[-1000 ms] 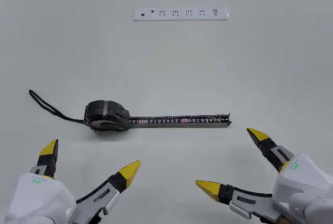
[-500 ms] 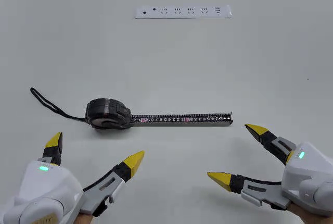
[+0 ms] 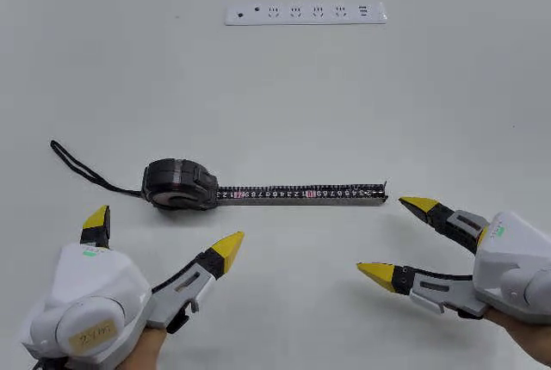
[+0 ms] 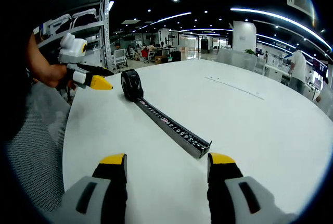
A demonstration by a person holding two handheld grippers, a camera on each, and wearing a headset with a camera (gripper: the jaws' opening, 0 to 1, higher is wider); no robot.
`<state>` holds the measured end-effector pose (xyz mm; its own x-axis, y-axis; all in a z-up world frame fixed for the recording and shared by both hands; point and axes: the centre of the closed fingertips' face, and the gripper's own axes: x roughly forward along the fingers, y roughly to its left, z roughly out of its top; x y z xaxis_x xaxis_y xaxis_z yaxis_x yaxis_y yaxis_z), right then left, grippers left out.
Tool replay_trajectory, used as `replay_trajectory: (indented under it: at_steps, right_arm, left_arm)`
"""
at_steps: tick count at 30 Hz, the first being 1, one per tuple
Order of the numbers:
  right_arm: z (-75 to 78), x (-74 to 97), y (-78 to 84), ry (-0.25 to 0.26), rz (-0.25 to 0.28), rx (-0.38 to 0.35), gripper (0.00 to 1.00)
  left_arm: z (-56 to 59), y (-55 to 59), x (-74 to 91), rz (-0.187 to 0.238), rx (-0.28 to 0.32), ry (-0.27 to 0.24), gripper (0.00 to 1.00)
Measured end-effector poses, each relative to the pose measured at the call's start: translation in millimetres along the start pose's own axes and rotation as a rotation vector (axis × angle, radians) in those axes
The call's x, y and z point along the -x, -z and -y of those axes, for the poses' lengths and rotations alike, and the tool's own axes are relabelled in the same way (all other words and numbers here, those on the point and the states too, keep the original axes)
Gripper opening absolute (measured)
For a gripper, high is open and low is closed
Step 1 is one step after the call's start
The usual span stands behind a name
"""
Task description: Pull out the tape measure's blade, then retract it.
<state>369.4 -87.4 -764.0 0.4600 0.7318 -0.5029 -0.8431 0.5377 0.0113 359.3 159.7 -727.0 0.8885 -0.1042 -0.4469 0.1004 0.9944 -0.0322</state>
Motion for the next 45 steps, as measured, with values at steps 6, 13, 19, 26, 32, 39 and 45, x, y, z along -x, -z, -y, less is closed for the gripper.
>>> replay_trajectory:
  at_steps: [6, 13, 19, 26, 32, 39, 45]
  right_arm:
    - [13.0, -2.6, 1.6, -0.014, -0.011, 0.023, 0.58]
    - [20.6, -6.8, 2.3, -0.032, -0.013, 0.037, 0.52]
    - [29.4, -12.7, 3.6, -0.048, -0.025, 0.059, 0.46]
    - [36.4, -19.7, 6.3, -0.073, -0.041, 0.083, 0.4]
    - [40.0, -22.0, 4.6, -0.078, -0.041, 0.091, 0.35]
    - [41.4, -29.9, 2.2, -0.103, -0.051, 0.13, 0.27]
    - [44.5, -32.0, 0.5, -0.11, -0.047, 0.143, 0.18]
  left_arm:
    - [4.6, -1.4, -12.0, -0.012, -0.008, 0.007, 0.98]
    - [7.6, -1.7, -24.9, -0.022, -0.006, 0.001, 0.97]
    - [5.9, -2.5, -35.1, -0.035, -0.014, -0.008, 0.96]
    - [1.4, -2.4, -43.8, -0.047, -0.007, -0.031, 0.94]
    - [-0.1, -2.6, -46.0, -0.05, -0.008, -0.037, 0.92]
    - [-8.2, -1.5, -55.0, -0.071, -0.006, -0.062, 0.89]
    - [-13.8, -2.7, -59.8, -0.078, 0.016, -0.084, 0.87]
